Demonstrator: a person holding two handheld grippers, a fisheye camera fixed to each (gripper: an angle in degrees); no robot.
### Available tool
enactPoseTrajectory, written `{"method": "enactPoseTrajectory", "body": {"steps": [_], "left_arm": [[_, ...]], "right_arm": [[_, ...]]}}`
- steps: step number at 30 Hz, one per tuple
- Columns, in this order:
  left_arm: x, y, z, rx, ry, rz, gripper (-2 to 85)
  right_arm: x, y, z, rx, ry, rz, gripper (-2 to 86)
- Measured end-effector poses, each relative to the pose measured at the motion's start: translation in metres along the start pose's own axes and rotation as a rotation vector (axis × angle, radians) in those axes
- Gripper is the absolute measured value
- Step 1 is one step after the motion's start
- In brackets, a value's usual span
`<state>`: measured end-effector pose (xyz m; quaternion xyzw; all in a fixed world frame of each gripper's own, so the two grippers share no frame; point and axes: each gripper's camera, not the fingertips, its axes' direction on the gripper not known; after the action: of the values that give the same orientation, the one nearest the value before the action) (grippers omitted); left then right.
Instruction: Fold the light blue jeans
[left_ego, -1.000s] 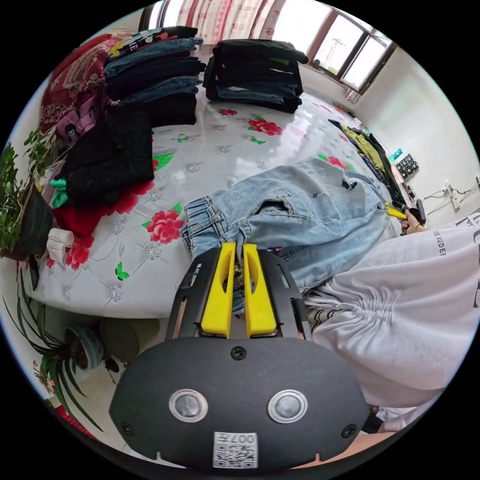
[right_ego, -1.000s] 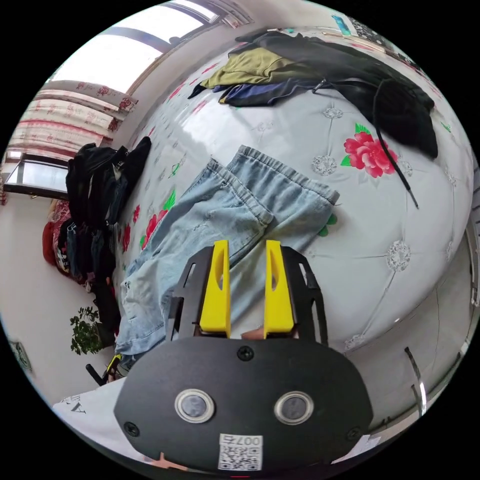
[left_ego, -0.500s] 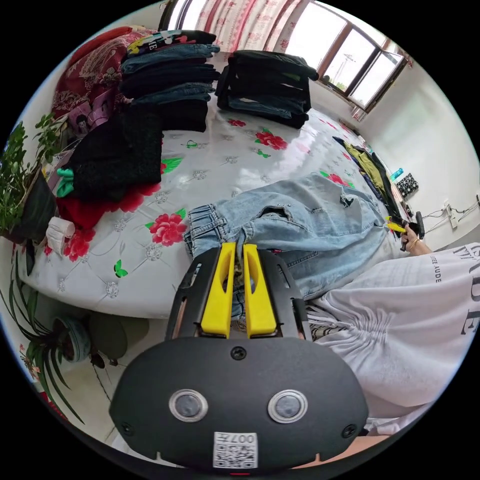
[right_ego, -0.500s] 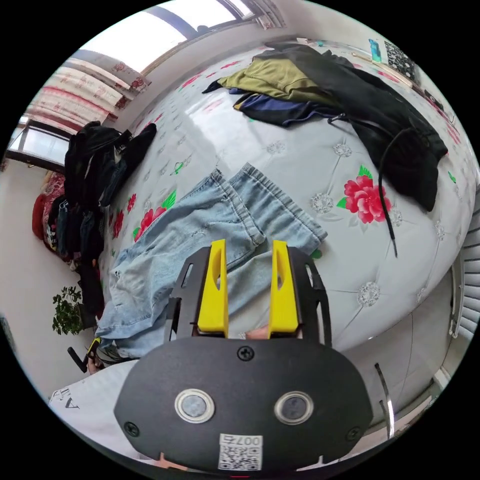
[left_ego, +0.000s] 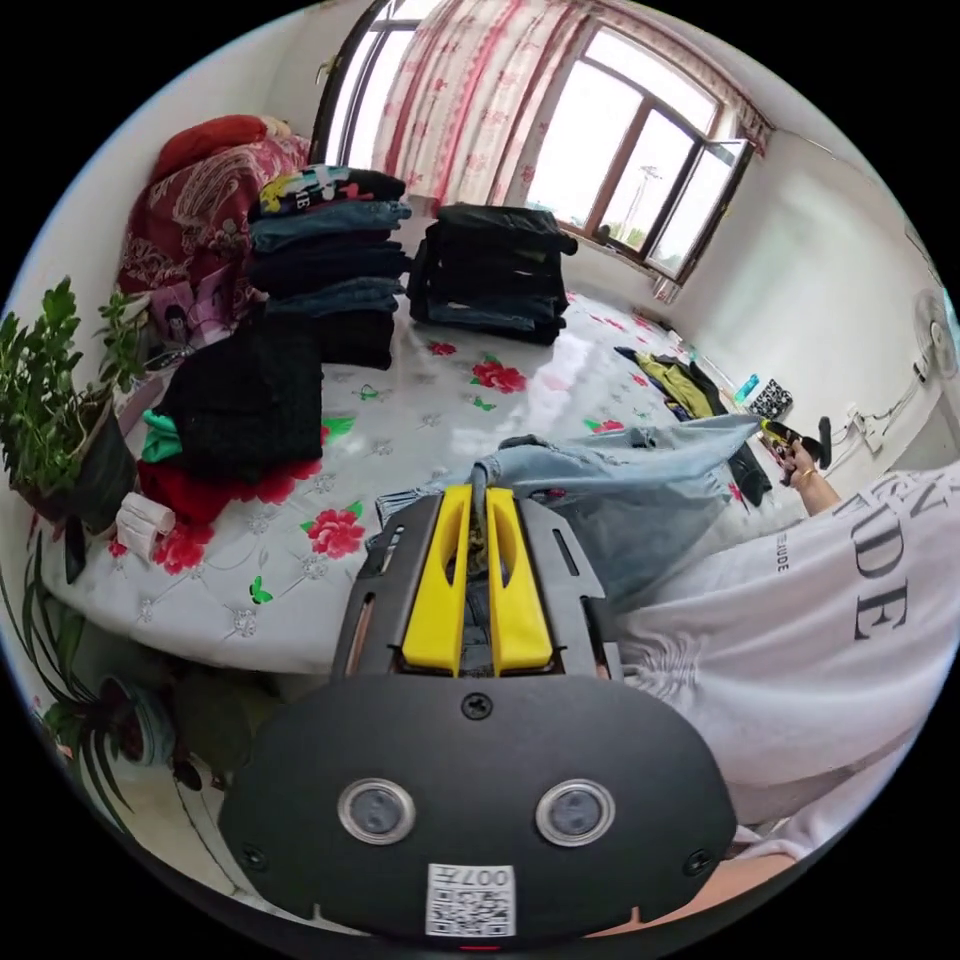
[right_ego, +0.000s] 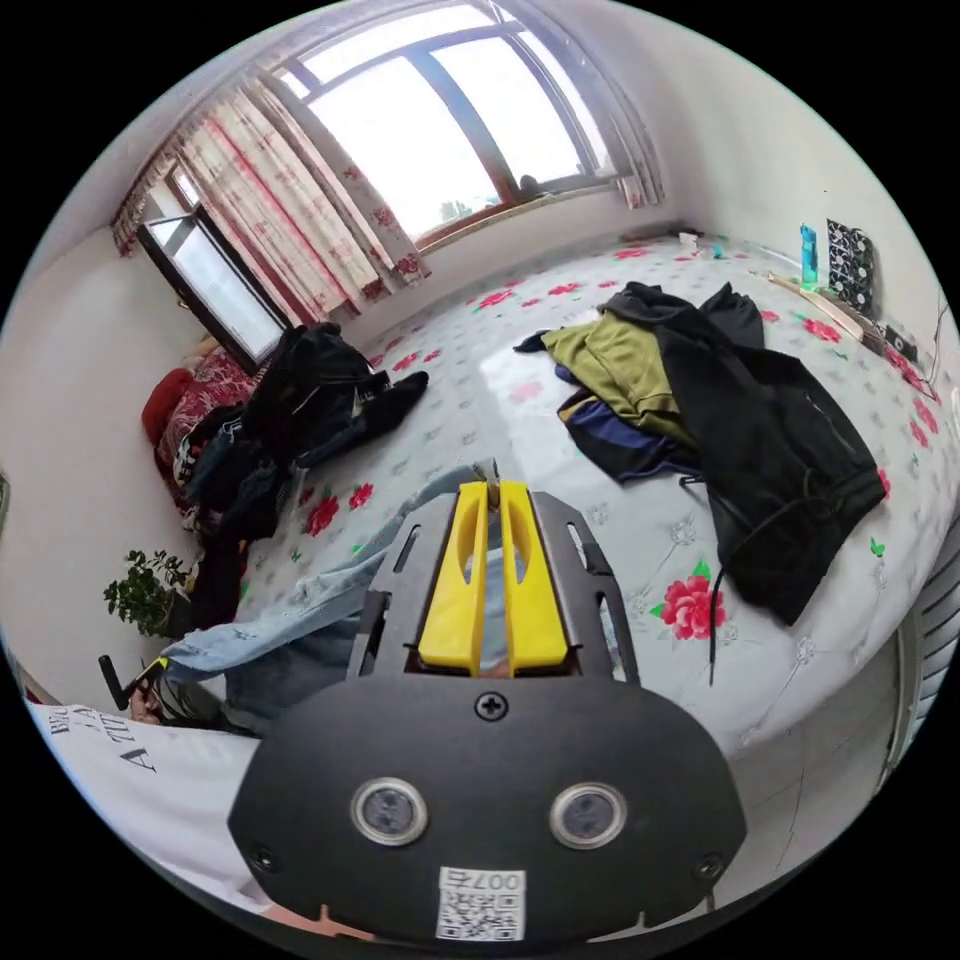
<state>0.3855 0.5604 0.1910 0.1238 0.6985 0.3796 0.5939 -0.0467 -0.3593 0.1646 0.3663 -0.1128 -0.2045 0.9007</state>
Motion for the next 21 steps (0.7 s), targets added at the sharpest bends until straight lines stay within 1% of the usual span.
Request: {"method": "enactPoseTrajectory", "body": {"steps": [1, 3, 4, 6, 8, 10, 12, 14, 15, 17, 18, 20, 21], "left_arm": [[0.005, 0.004, -0.005, 0.005, -0.003, 0.020, 0.3], [0.021, 0.032, -0.005, -0.030, -0.007, 0.085, 0.2], [0.023, 0.040, 0.002, -0.057, -0.004, 0.085, 0.0], [0.022, 0.076, 0.047, -0.235, -0.012, 0.004, -0.4], [0.021, 0.099, 0.082, -0.361, -0.041, -0.061, -0.6], [0.025, 0.111, 0.097, -0.413, -0.037, -0.069, -0.7], [0.025, 0.112, 0.085, -0.397, -0.043, -0.092, -0.7], [0.017, 0.111, 0.068, -0.367, -0.053, -0.121, -0.7], [0.008, 0.110, 0.056, -0.341, -0.086, -0.156, -0.5], [-0.007, 0.108, 0.038, -0.284, -0.109, -0.218, 0.1], [-0.018, 0.106, 0.030, -0.239, -0.110, -0.261, 1.4], [-0.030, 0.099, 0.027, -0.181, -0.093, -0.306, 4.5], [-0.035, 0.091, 0.033, -0.170, -0.074, -0.314, 6.4]], "right_arm": [[0.003, 0.001, -0.017, 0.037, 0.024, -0.021, 0.5], [0.014, 0.011, -0.024, 0.028, 0.037, -0.049, 0.6], [0.026, 0.022, -0.015, -0.016, 0.048, -0.030, 0.8], [0.049, 0.043, 0.016, -0.140, 0.104, 0.040, 1.3], [0.081, 0.077, 0.068, -0.361, 0.191, 0.184, 2.4], [0.086, 0.097, 0.084, -0.425, 0.235, 0.210, 3.2], [0.079, 0.103, 0.080, -0.383, 0.261, 0.200, 3.8], [0.059, 0.096, 0.066, -0.287, 0.289, 0.159, 4.5], [0.052, 0.092, 0.063, -0.264, 0.281, 0.137, 4.6], [0.016, 0.072, 0.069, -0.240, 0.178, 0.014, 5.2], [0.006, 0.066, 0.075, -0.251, 0.139, -0.023, 5.4], [-0.044, 0.045, 0.107, -0.309, -0.007, -0.171, 6.0], [-0.058, 0.041, 0.116, -0.319, -0.039, -0.208, 6.1]]}}
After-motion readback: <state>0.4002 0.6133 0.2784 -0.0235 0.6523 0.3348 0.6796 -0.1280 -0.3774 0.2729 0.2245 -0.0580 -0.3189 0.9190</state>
